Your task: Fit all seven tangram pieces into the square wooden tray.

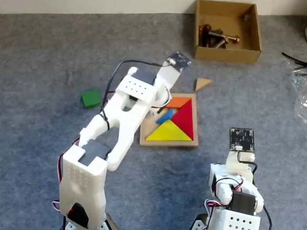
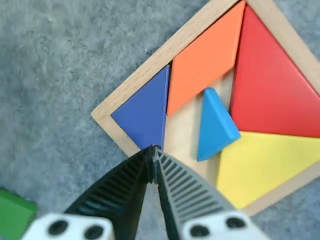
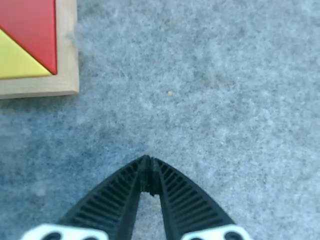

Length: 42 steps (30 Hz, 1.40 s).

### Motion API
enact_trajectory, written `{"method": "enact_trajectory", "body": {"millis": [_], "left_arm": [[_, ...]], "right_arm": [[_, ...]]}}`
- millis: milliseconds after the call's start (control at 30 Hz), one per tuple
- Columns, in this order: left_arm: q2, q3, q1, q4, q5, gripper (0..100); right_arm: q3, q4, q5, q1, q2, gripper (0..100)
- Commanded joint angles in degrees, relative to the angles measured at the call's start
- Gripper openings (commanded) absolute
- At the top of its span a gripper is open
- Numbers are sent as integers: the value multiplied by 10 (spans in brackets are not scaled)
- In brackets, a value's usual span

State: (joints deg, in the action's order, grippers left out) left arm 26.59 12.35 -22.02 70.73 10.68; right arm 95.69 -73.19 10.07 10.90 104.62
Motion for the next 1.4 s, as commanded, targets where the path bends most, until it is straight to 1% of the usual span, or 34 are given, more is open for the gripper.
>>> {"method": "enact_trajectory", "body": {"millis": [0, 200, 233, 367, 433, 700, 1200, 1367], "left_arm": [[-44, 30, 0, 17, 3, 5], [-44, 31, 0, 50, 4, 5], [-44, 31, 0, 50, 14, 5], [-44, 27, -9, 49, 93, 5], [-43, 26, -19, 49, 113, 5], [-44, 26, -45, 49, 116, 5], [-44, 30, -17, 50, 115, 5], [-44, 30, -17, 50, 115, 5]], "right_arm": [[63, 17, -4, 6, 6, 9], [63, 17, -4, 6, 6, 9], [63, 17, -4, 6, 6, 9], [63, 17, -4, 6, 6, 9], [63, 17, -4, 6, 6, 9], [63, 17, -4, 6, 6, 9], [63, 17, -4, 6, 6, 9], [63, 17, -4, 6, 6, 9]]}}
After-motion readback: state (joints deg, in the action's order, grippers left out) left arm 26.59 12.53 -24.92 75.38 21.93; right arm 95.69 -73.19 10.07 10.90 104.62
